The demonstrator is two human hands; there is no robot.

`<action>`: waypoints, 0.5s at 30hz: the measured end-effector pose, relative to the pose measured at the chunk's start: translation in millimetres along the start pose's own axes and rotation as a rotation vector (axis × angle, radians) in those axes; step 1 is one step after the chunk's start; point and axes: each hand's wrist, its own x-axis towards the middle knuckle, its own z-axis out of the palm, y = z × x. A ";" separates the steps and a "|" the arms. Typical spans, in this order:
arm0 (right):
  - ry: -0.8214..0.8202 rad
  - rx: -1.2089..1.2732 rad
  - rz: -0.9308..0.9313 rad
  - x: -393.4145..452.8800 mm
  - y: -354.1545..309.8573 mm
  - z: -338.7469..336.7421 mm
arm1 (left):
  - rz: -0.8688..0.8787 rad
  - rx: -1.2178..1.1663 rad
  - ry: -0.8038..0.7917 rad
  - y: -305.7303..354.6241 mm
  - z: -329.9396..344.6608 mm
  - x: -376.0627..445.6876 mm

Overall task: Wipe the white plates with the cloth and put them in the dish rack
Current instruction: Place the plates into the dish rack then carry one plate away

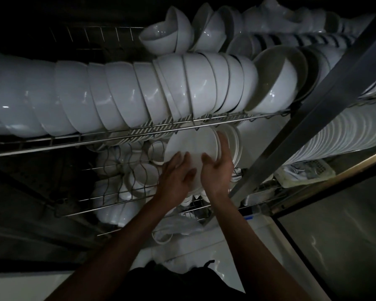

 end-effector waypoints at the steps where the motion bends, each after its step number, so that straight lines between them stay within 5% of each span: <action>1: -0.001 -0.007 -0.009 1.1 1.2 0.1 | -0.001 -0.031 -0.014 1.5 1.0 0.9; 15: -0.022 -0.180 -0.101 8.5 10.1 19.6 | -0.005 -0.362 -0.086 -2.2 1.2 11.9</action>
